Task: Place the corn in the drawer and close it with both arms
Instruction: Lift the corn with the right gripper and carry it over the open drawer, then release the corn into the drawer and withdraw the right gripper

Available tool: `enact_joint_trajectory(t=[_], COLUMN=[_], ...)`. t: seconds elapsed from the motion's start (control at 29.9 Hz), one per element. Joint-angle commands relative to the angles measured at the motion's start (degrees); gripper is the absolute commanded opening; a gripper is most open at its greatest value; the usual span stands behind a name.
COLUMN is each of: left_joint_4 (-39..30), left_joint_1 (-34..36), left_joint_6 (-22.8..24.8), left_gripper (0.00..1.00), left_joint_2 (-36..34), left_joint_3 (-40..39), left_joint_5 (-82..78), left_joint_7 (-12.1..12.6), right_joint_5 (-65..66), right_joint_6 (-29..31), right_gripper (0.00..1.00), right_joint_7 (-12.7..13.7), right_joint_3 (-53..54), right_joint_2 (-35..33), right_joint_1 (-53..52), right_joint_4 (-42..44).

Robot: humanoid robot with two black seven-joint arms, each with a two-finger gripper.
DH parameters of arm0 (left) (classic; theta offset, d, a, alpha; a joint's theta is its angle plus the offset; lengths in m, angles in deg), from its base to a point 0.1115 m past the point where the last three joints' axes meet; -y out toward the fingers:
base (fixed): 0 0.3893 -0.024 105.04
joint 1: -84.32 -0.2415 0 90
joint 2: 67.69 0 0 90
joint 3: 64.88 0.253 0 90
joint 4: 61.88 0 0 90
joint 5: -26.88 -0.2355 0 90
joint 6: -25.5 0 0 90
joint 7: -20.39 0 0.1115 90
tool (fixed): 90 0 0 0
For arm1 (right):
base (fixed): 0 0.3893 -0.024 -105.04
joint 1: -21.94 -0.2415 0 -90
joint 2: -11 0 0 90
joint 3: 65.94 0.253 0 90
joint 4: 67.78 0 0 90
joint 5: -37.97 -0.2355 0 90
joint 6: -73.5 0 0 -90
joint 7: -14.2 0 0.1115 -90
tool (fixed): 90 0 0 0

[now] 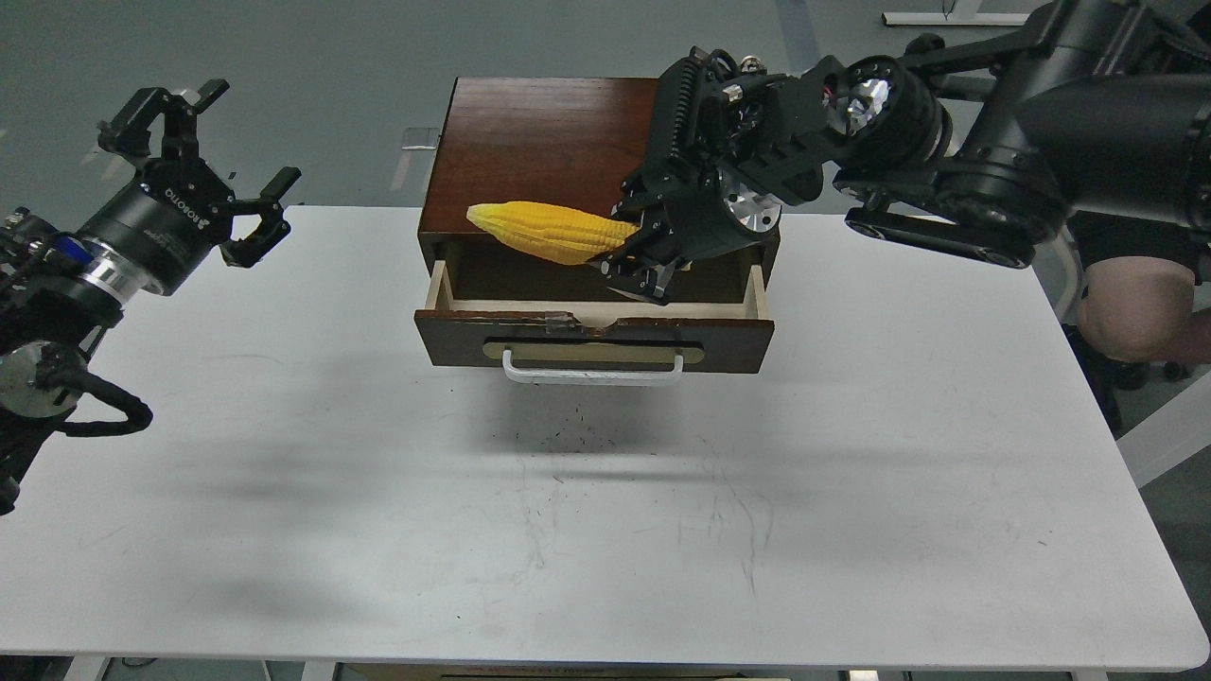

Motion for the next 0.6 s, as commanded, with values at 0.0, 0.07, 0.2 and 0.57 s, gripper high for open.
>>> enact_joint_trajectory(t=[0.0, 0.07, 0.2, 0.57], left_joint_4=[0.0, 0.0, -0.1, -0.1], left_joint_1=[0.0, 0.0, 0.0, 0.0], left_joint_6=[0.0, 0.0, 0.0, 0.0], left_gripper=[1.00, 1.00, 1.00, 1.00], left_joint_2=[-0.3, -0.6, -1.1, -1.0], left_joint_3=[0.0, 0.0, 0.0, 0.0], left_joint_5=[0.0, 0.0, 0.0, 0.0], left_joint_7=[0.0, 0.0, 0.0, 0.0], right_joint_5=[0.0, -0.1, -0.3, -0.8], right_joint_6=[-0.1, -0.1, -0.6, -1.5], right_gripper=[0.15, 0.25, 0.70, 0.91], right_joint_7=[0.0, 0.0, 0.0, 0.0], right_joint_3=[-0.6, -1.1, -1.0, -0.7], right_joint_2=[0.9, 1.0, 0.8, 0.6], right_joint_1=[0.5, 0.8, 1.0, 1.1], right_joint_4=[0.6, 1.3, 1.3, 1.2])
